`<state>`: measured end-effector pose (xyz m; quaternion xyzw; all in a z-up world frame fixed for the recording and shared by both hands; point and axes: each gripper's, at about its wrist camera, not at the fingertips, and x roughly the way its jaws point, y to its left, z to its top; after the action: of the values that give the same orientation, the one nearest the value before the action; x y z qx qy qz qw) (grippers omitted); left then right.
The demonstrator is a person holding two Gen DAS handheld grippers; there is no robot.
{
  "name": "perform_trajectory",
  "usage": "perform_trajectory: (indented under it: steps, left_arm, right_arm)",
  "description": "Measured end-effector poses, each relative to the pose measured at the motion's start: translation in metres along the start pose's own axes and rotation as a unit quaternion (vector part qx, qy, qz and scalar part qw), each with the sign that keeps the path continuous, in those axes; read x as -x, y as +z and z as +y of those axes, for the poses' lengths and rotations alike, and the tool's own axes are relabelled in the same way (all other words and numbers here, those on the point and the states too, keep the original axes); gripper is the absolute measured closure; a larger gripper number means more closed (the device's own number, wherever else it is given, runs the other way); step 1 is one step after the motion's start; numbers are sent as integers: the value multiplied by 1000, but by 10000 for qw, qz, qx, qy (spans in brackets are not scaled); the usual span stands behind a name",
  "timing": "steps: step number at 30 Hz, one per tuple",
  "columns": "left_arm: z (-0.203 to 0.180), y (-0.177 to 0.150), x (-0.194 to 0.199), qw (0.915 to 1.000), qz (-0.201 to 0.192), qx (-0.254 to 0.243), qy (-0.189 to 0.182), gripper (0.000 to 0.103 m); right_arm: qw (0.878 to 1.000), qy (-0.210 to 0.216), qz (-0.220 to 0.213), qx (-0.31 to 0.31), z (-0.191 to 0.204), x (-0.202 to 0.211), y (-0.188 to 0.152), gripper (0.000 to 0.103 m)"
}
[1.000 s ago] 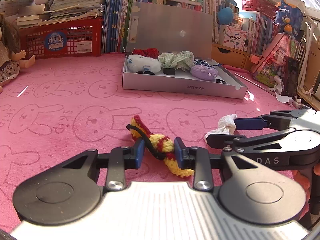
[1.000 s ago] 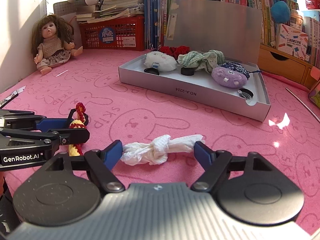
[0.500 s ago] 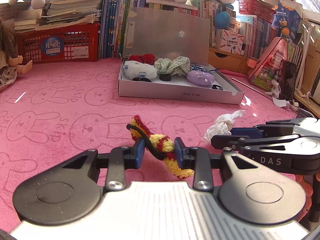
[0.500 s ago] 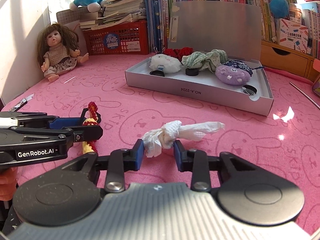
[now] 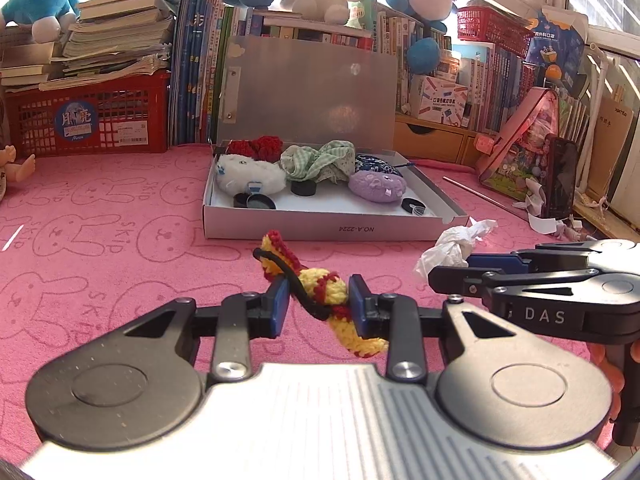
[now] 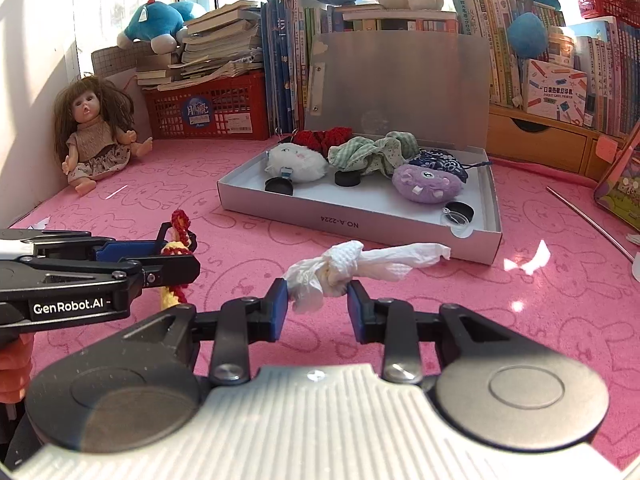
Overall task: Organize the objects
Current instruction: 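Carry the knitted toy and white tissue in both grippers into the box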
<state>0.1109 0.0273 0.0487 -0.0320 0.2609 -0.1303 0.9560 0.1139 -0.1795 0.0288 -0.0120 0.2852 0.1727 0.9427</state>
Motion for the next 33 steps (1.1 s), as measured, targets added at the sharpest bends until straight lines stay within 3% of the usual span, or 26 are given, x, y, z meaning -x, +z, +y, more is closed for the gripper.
perform_trajectory:
  steps: [16, 33]
  left_arm:
    - [-4, 62, -55, 9999, -101, -5, 105, 66]
    - [13, 82, -117, 9990, 1, 270, 349, 66]
  right_arm:
    - [9983, -419, -171, -380, -34, -14, 40, 62]
    - [9912, -373, -214, -1249, -59, -55, 61, 59]
